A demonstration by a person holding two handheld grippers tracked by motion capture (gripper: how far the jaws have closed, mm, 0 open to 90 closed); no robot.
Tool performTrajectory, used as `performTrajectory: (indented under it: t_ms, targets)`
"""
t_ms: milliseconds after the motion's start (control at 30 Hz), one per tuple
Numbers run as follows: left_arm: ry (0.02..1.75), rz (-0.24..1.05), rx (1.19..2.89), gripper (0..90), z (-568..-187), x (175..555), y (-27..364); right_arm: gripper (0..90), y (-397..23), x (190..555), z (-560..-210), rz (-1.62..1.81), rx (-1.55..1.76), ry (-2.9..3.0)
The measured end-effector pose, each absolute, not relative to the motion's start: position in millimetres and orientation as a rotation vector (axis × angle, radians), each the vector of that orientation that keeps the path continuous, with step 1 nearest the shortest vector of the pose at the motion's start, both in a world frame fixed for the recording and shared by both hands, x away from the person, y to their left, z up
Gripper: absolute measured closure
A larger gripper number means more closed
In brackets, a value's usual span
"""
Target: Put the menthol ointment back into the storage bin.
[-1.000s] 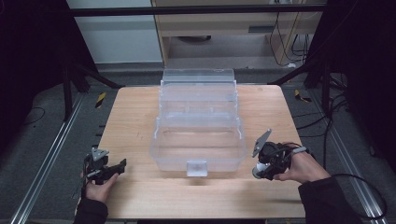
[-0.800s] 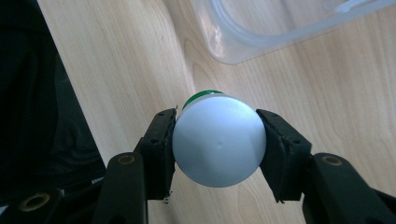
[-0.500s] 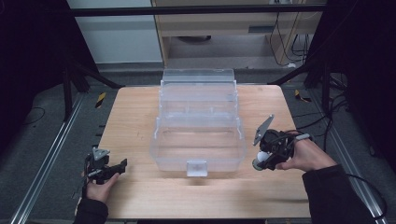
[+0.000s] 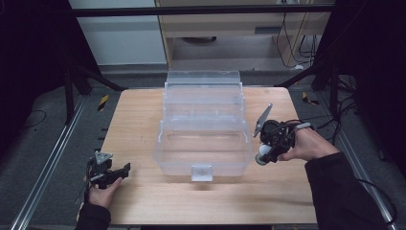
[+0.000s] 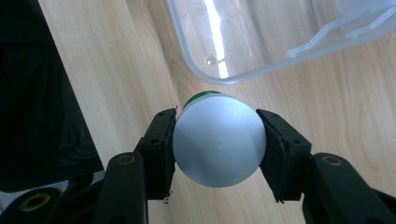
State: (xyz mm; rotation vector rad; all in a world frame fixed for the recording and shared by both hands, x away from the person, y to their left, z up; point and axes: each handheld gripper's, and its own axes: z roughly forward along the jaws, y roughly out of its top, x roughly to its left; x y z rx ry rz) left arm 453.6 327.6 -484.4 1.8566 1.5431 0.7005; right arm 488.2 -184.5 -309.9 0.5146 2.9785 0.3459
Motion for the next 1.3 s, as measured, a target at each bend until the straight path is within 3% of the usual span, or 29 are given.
performTrajectory:
  t_ms: [600, 1300]
  targets:
    - [1.54, 0.701, 1.858, 24.5, -484, 455, 328, 50.2, -158, 512, -298, 0.356, 0.445, 2.993]
    - [1.535, 0.703, 1.861, 24.6, -483, 455, 328, 50.2, -132, 533, -331, 0.346, 0.389, 3.015]
